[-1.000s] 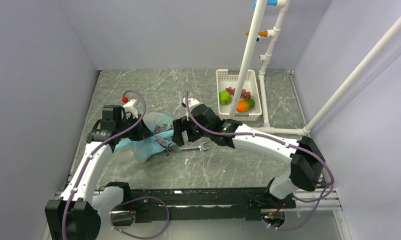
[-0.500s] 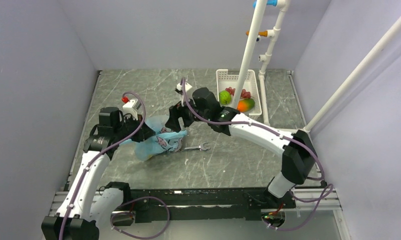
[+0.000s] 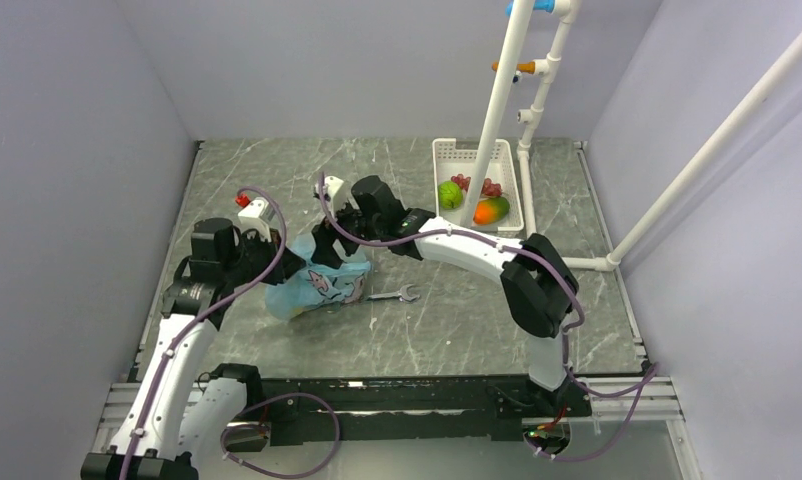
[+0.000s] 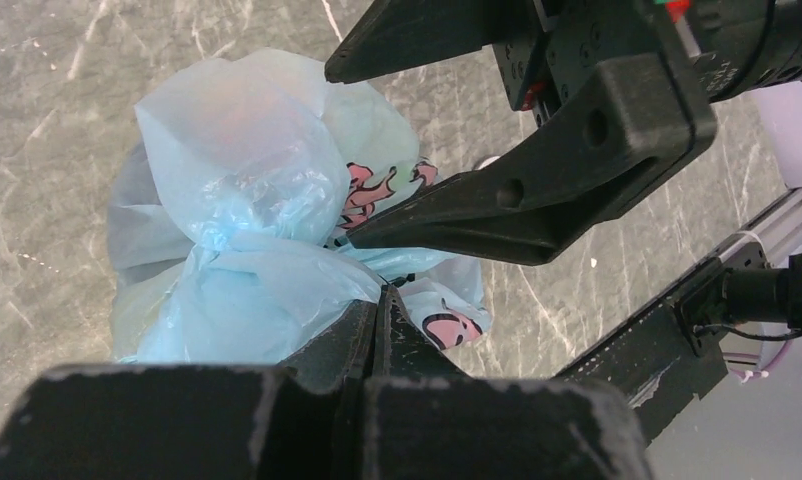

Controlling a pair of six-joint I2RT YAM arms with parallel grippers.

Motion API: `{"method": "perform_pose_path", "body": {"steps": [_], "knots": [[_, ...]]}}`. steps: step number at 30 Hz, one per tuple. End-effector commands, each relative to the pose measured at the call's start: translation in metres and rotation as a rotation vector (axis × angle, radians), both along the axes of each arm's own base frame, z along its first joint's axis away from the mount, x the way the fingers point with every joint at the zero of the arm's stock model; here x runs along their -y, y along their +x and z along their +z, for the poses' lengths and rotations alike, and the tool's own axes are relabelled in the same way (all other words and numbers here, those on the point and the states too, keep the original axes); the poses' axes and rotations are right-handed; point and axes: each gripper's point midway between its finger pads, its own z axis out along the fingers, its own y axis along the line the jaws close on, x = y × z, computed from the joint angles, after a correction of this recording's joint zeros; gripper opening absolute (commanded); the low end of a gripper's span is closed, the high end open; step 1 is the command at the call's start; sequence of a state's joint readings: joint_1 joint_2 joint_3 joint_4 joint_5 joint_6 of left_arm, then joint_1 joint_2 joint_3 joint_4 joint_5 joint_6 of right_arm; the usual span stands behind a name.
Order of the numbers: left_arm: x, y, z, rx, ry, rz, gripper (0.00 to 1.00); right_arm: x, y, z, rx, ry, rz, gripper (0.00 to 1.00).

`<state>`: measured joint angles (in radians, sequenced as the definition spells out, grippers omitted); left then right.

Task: Take the fake fruits out of the plastic bag
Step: Untie the plastic bag at the center of the board.

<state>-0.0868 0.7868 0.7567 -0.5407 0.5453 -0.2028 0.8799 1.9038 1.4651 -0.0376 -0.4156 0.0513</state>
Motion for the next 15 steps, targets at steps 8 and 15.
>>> {"method": "perform_pose_path", "body": {"steps": [8,15], "knots": [[-0.001,0.009,0.003,0.026,0.016,0.008,0.0,-0.029,0.008,0.013,0.067,0.093,-0.01,0.83],[-0.002,0.009,0.005,0.039,0.012,0.011,0.0,-0.035,0.011,0.006,0.011,0.135,-0.067,0.73]]}}
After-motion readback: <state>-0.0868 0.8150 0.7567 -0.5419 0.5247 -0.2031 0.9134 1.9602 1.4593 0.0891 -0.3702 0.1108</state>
